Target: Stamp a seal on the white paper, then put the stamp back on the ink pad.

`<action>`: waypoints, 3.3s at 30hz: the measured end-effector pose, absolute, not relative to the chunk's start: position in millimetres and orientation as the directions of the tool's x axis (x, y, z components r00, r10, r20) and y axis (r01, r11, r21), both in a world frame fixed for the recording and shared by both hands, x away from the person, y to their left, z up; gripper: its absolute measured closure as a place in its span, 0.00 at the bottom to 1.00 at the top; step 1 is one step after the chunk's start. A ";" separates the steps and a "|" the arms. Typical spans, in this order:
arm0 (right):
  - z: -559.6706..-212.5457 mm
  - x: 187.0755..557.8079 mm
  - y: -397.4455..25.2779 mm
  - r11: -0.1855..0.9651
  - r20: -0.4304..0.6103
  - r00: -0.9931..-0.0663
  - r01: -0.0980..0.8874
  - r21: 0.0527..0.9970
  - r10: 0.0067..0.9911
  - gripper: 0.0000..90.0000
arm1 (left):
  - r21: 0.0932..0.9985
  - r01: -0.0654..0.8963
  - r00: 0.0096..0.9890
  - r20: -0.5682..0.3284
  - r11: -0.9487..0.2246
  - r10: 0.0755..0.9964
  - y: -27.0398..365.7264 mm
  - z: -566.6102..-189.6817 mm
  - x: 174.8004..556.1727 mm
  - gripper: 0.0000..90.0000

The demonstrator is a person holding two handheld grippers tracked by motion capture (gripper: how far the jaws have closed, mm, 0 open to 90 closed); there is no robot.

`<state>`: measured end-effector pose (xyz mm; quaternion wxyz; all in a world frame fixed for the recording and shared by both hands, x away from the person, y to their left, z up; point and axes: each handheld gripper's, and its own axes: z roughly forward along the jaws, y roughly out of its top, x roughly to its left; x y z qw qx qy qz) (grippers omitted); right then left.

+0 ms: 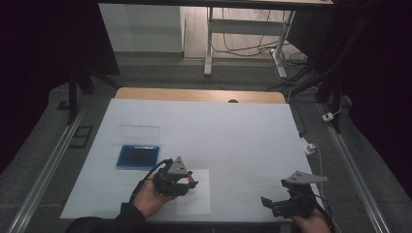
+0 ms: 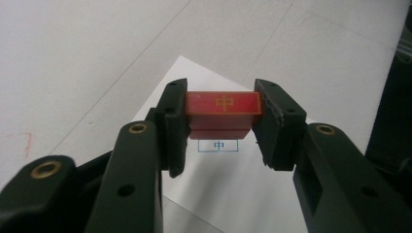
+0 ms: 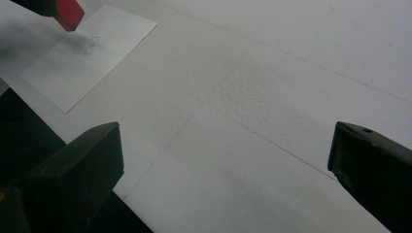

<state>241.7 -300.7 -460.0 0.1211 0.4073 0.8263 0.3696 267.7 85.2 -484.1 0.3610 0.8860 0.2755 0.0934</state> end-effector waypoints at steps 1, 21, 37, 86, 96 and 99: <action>-460.0 241.7 -300.7 0.395 0.101 -0.639 0.584 0.709 0.762 0.00 | 0.696 0.421 0.830 -0.036 -0.581 0.557 85.9 -483.1 267.3 0.65; -460.0 241.4 -300.4 0.395 0.101 -0.638 0.584 0.709 0.763 0.00 | 0.707 0.459 0.779 -0.029 -0.538 0.627 110.2 -474.7 273.9 0.65; -459.9 241.5 -301.1 0.390 0.102 -0.636 0.583 0.712 0.765 0.00 | 0.722 0.491 0.724 -0.025 -0.488 0.689 136.6 -468.0 279.6 0.65; -459.8 241.1 -301.2 0.390 0.102 -0.636 0.583 0.713 0.765 0.00 | 0.740 0.610 0.501 -0.082 -0.284 0.862 226.8 -475.8 305.7 0.65; -459.9 241.0 -300.7 0.390 0.103 -0.637 0.582 0.713 0.764 0.00 | 0.726 0.628 0.464 -0.061 -0.280 0.884 236.7 -483.9 312.3 0.65; -459.9 241.0 -300.7 0.391 0.103 -0.637 0.583 0.713 0.764 0.00 | 0.723 0.632 0.454 -0.054 -0.278 0.889 240.3 -486.1 314.3 0.65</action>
